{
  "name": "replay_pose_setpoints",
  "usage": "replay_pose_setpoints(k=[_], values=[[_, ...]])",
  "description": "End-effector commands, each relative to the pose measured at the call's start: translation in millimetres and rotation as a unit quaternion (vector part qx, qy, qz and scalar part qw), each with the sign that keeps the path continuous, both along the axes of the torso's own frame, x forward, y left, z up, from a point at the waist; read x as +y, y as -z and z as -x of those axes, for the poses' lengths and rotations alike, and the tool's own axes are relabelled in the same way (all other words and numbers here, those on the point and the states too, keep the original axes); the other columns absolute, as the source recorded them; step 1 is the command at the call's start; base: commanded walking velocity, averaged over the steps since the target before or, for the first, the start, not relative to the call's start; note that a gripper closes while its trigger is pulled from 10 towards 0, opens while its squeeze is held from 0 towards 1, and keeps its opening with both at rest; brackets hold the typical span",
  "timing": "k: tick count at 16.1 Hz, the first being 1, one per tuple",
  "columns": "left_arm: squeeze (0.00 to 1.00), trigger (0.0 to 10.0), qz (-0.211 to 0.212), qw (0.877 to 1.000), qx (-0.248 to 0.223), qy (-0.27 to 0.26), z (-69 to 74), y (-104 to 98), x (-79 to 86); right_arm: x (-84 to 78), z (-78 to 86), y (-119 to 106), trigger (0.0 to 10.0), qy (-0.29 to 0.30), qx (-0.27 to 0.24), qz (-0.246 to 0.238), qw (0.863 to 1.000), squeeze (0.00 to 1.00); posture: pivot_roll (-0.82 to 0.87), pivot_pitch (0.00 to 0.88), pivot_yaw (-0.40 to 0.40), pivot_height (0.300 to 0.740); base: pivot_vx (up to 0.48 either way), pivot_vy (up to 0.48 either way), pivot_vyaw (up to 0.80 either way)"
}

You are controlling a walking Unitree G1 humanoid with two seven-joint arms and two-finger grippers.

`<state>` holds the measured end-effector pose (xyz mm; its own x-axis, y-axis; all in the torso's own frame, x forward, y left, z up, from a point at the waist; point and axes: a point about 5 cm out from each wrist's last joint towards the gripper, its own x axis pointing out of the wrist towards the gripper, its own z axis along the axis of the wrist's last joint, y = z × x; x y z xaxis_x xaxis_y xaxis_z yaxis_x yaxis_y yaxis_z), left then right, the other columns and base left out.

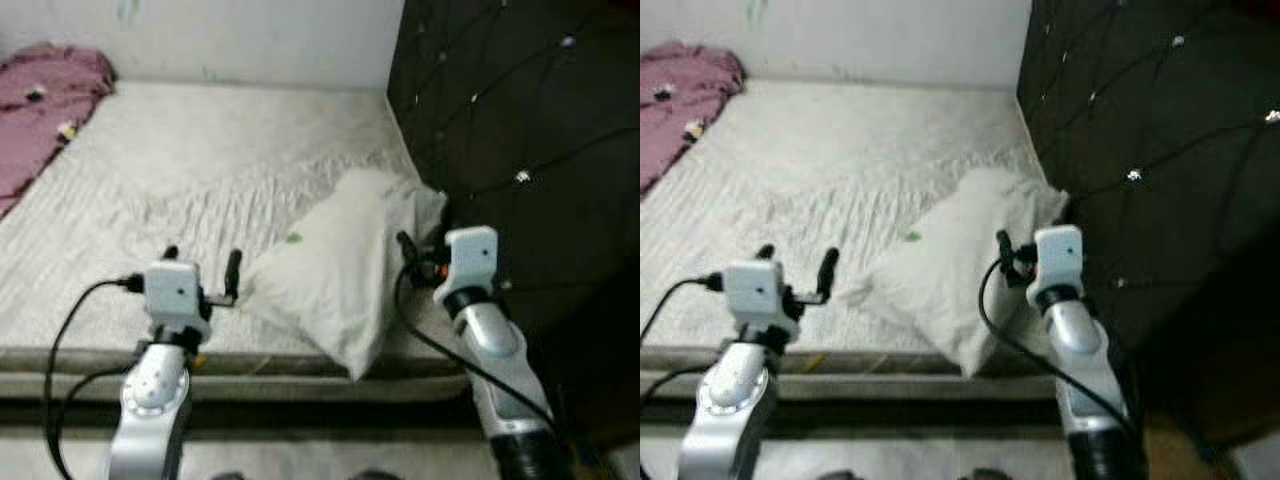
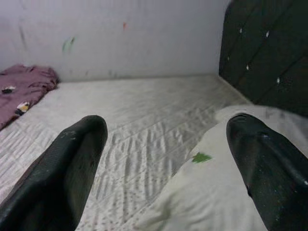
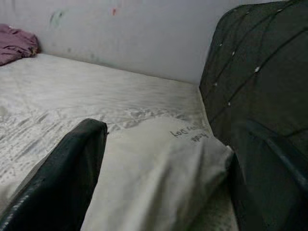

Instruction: Clean up the room

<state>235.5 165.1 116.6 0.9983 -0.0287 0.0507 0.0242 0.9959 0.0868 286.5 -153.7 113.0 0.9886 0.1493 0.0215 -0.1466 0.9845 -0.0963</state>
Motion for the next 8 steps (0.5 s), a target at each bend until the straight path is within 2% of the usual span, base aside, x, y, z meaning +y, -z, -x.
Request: replay_pose_setpoints(k=[1,8], values=[[0.00,10.0,-0.001,1.000,-0.006,0.001,0.0,-2.3,2.9,6.5,-2.3,-4.6,10.0,-0.013,-0.009,-0.004,1.000,0.00,-0.05,0.000,-0.038,0.740,0.000,0.000,0.00],[0.00,10.0,0.001,1.000,-0.015,0.018,1.5,-4.7,1.1,6.7,-2.4,-4.5,10.0,-0.014,-0.009,-0.002,1.000,0.00,-0.05,0.000,-0.040,0.740,0.000,0.000,0.00]])
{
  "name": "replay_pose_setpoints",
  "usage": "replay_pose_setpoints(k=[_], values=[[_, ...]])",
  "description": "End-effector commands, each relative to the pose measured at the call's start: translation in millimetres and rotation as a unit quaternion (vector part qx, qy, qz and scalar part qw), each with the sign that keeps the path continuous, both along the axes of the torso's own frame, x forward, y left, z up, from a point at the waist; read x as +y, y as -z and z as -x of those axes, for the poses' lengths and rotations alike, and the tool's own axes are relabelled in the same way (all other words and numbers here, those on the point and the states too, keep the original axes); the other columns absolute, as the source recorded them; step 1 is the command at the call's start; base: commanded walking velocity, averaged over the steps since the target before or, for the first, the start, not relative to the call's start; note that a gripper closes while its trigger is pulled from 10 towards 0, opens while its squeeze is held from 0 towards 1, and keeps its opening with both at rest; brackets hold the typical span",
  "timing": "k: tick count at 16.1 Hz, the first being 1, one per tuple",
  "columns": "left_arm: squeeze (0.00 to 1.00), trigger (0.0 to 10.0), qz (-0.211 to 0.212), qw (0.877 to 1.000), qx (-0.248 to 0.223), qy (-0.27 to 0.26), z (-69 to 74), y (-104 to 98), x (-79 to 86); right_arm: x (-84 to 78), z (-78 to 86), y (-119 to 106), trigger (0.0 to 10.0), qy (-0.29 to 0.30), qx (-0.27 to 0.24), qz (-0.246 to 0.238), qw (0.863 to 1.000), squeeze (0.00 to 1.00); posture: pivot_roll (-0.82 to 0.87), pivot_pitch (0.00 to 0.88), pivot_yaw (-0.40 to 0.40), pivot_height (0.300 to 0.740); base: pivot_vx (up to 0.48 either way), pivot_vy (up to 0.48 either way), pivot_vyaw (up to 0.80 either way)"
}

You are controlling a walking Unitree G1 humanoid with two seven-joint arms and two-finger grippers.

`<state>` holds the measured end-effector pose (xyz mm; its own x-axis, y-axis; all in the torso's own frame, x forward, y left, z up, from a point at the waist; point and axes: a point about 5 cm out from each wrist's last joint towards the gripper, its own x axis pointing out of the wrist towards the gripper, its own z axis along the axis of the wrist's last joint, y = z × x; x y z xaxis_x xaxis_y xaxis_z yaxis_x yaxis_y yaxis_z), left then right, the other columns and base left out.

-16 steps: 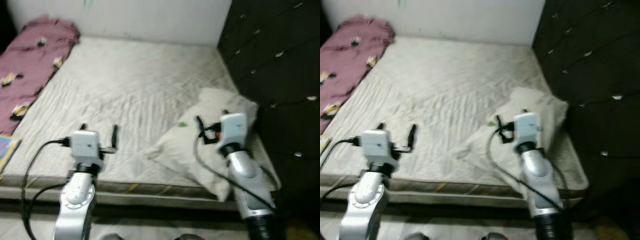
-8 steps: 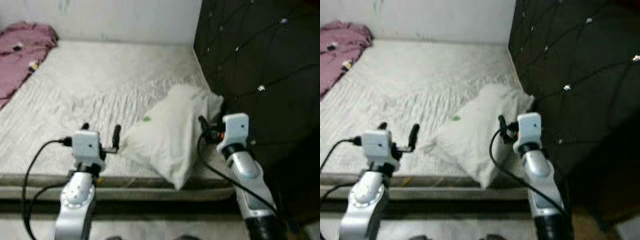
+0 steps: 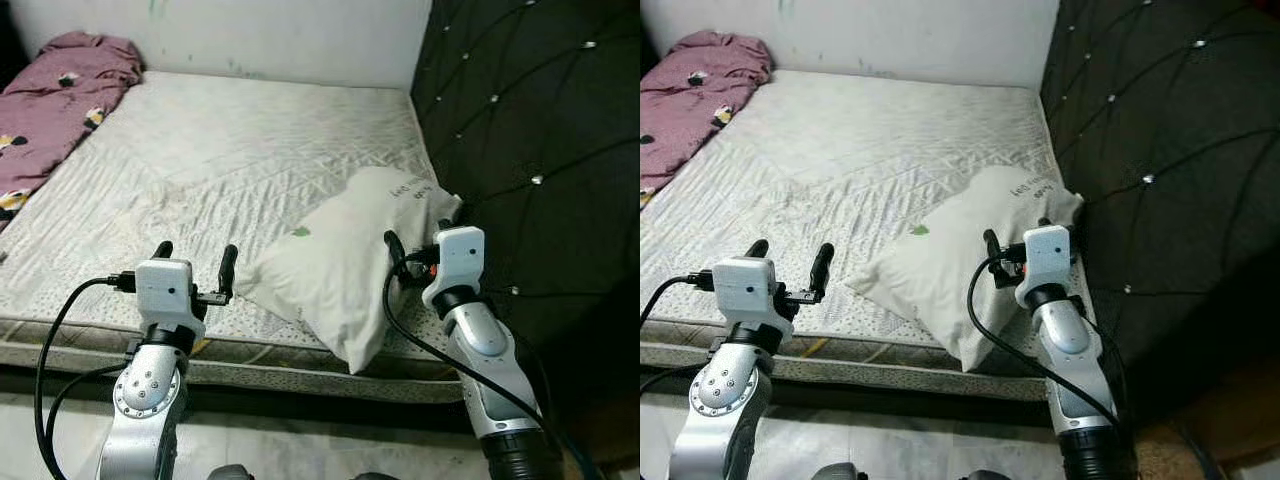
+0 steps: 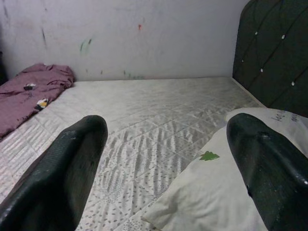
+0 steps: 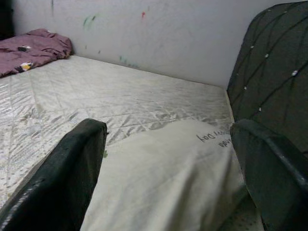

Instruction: Clean up the room

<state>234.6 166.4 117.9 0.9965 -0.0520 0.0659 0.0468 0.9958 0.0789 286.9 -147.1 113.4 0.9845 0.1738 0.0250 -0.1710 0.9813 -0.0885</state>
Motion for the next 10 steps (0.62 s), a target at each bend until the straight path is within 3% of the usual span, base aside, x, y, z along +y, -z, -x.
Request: replay_pose_setpoints(k=[1,10], values=[[0.00,10.0,-0.002,1.000,-0.007,0.009,1.1,-3.2,-0.5,0.3,-2.1,-4.3,10.0,-0.001,-0.008,0.001,1.000,0.00,-0.05,0.000,-0.039,0.740,0.240,0.000,0.00],[0.00,10.0,-0.001,1.000,-0.008,0.018,0.6,-3.2,-1.5,-0.1,-2.8,-4.9,10.0,0.001,-0.009,0.001,1.000,0.00,-0.05,0.000,-0.037,0.740,0.294,0.000,0.00]])
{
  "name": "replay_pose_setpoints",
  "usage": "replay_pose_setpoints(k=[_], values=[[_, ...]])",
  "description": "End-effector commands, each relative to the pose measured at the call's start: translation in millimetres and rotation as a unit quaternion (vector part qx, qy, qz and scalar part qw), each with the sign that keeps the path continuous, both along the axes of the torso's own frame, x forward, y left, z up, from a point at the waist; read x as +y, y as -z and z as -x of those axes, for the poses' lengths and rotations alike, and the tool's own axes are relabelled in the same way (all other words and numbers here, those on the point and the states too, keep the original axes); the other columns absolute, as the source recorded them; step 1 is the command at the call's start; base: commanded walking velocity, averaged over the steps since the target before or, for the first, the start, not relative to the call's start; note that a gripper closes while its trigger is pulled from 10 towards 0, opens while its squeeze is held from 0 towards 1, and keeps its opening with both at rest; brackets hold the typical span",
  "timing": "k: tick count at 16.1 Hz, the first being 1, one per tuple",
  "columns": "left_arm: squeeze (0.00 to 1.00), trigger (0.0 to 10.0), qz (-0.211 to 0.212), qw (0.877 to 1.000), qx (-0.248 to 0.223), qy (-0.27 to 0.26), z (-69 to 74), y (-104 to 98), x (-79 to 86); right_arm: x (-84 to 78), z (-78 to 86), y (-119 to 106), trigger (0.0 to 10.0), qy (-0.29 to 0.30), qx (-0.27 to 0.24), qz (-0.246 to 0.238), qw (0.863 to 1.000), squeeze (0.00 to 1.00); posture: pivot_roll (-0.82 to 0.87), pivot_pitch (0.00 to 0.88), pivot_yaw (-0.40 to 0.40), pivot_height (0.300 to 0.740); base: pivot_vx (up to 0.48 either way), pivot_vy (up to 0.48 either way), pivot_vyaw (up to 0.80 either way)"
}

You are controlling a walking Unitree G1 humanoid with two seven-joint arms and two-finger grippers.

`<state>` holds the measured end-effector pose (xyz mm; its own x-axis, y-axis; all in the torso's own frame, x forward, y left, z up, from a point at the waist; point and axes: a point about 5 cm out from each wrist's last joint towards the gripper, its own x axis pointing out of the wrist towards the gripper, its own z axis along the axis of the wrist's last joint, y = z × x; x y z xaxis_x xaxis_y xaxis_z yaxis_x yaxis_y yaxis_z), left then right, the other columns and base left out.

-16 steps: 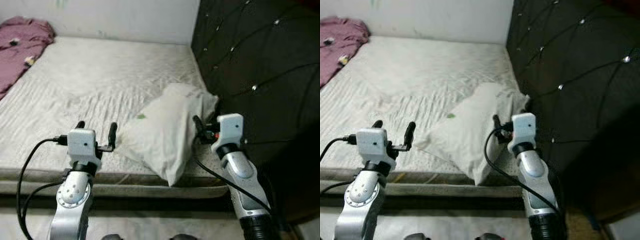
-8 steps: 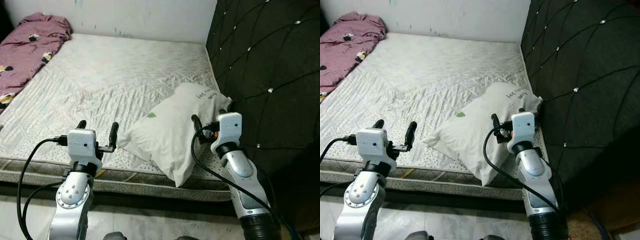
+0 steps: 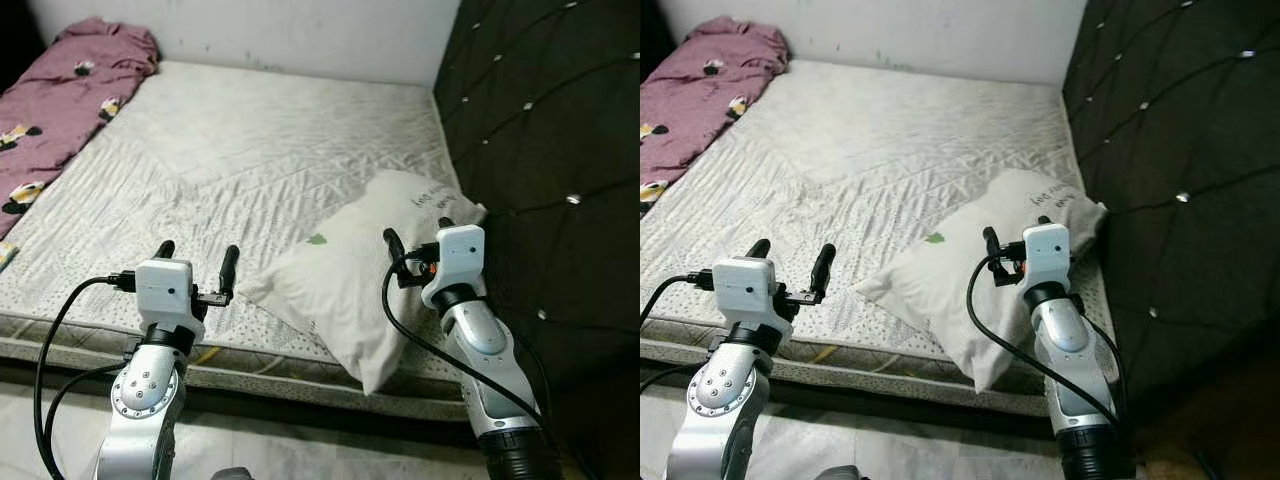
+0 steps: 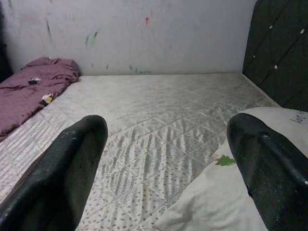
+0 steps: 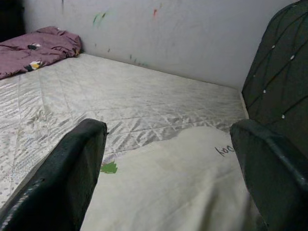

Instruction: Clean up the room

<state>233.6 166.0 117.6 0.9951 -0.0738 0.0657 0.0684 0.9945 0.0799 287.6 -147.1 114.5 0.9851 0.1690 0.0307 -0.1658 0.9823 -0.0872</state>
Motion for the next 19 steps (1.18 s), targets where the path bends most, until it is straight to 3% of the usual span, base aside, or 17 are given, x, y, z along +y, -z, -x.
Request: replay_pose_setpoints(k=[1,9,12,14,19], values=[[0.00,10.0,-0.001,1.000,-0.008,0.006,-0.7,-3.6,-1.4,-0.5,-2.5,-3.8,10.0,-0.001,-0.006,0.002,1.000,0.00,-0.05,0.000,-0.038,0.740,0.315,0.000,0.00],[0.00,10.0,-0.002,1.000,-0.005,-0.004,-0.1,-3.7,0.9,-1.7,-2.7,-4.0,10.0,0.002,-0.005,0.000,1.000,0.00,-0.05,0.000,-0.037,0.740,0.317,0.000,-0.12],[0.00,10.0,-0.013,1.000,-0.008,-0.021,-0.2,-5.9,5.3,-1.6,-3.3,-4.7,10.0,0.002,-0.005,0.000,1.000,0.00,-0.05,0.000,-0.037,0.740,0.000,0.000,0.00],[0.00,10.0,-0.026,0.999,-0.013,-0.045,-0.1,-8.5,8.7,-2.1,-4.3,-5.6,10.0,0.001,-0.004,-0.001,1.000,0.00,-0.04,0.000,-0.040,0.740,0.000,0.000,-0.80],[0.00,10.0,-0.017,0.997,0.007,-0.071,12.4,-0.5,14.0,0.1,2.5,-4.7,10.0,-0.002,0.002,-0.006,1.000,0.00,-0.03,0.000,-0.039,0.740,0.000,0.000,0.00]])
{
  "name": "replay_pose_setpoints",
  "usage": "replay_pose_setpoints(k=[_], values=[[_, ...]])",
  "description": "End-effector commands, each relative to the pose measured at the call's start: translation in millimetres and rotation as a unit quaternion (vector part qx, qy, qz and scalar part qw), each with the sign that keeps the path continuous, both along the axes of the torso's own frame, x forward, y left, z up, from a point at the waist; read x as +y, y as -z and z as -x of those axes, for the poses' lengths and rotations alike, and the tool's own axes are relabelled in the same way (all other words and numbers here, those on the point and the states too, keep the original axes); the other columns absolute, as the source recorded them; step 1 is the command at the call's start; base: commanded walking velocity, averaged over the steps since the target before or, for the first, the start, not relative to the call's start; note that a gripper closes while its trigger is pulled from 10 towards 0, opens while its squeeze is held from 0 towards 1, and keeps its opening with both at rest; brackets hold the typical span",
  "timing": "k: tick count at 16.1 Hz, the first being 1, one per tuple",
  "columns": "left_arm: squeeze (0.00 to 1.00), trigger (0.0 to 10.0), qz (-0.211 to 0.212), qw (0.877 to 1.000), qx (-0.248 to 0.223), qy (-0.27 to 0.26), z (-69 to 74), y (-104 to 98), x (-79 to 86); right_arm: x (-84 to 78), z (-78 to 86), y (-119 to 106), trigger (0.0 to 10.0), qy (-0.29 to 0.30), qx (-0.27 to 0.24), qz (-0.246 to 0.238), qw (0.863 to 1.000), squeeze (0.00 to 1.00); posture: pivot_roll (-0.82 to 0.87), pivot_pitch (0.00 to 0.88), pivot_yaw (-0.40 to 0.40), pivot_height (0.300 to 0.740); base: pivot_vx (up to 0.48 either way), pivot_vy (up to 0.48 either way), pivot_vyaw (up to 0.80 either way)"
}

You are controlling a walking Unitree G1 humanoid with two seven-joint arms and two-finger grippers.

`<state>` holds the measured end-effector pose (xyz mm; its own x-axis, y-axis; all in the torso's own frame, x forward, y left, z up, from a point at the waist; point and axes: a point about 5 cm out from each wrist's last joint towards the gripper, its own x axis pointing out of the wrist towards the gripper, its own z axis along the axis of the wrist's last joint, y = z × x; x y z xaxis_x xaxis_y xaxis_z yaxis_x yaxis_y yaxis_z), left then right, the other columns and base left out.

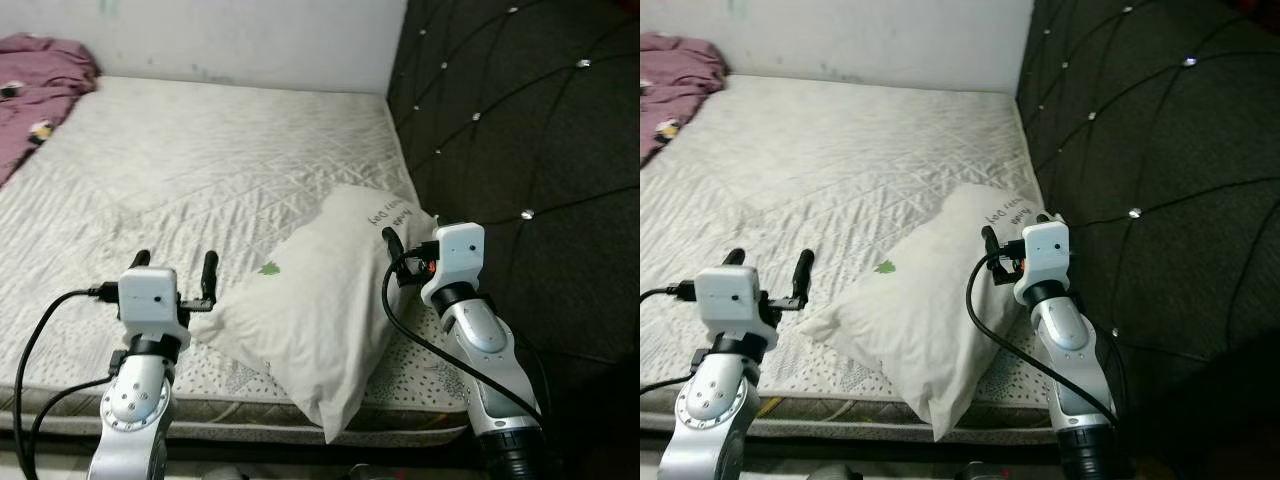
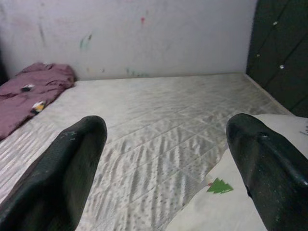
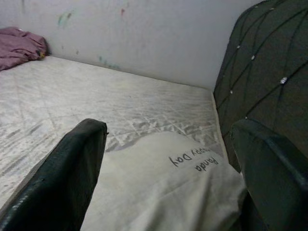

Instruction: Clean up the room

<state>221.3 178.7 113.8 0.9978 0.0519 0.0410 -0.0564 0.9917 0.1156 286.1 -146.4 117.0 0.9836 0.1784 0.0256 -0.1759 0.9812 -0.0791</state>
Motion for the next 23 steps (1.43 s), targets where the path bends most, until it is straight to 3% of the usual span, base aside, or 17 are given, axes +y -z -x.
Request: replay_pose_setpoints(k=[1,7,12,15,23], values=[[0.00,10.0,0.002,1.000,-0.002,-0.007,2.4,-2.7,1.4,-0.5,2.7,-1.3,10.0,0.004,0.002,-0.005,1.000,0.00,-0.03,0.000,-0.040,0.740,0.000,0.000,0.00],[0.00,10.0,-0.006,1.000,0.001,0.000,4.2,-1.0,3.0,-1.4,7.9,4.3,10.0,0.017,0.017,-0.012,1.000,0.00,-0.03,0.000,-0.023,0.740,0.000,0.000,-0.61],[0.00,10.0,-0.007,1.000,0.006,-0.015,9.5,-0.1,4.3,2.2,10.2,3.2,10.0,0.014,0.018,-0.017,1.000,0.00,-0.01,0.000,-0.035,0.740,0.000,0.000,0.00],[0.00,10.0,-0.010,0.998,0.007,-0.055,9.2,1.0,14.8,6.1,10.4,3.7,10.0,0.027,0.018,0.002,0.999,0.00,-0.01,0.000,-0.028,0.740,0.000,0.000,0.00],[0.00,10.0,-0.004,0.999,0.017,-0.050,8.8,5.9,11.0,7.4,13.1,11.2,10.0,0.028,0.032,0.018,0.999,0.00,-0.02,0.000,-0.032,0.740,0.000,0.000,0.00]])
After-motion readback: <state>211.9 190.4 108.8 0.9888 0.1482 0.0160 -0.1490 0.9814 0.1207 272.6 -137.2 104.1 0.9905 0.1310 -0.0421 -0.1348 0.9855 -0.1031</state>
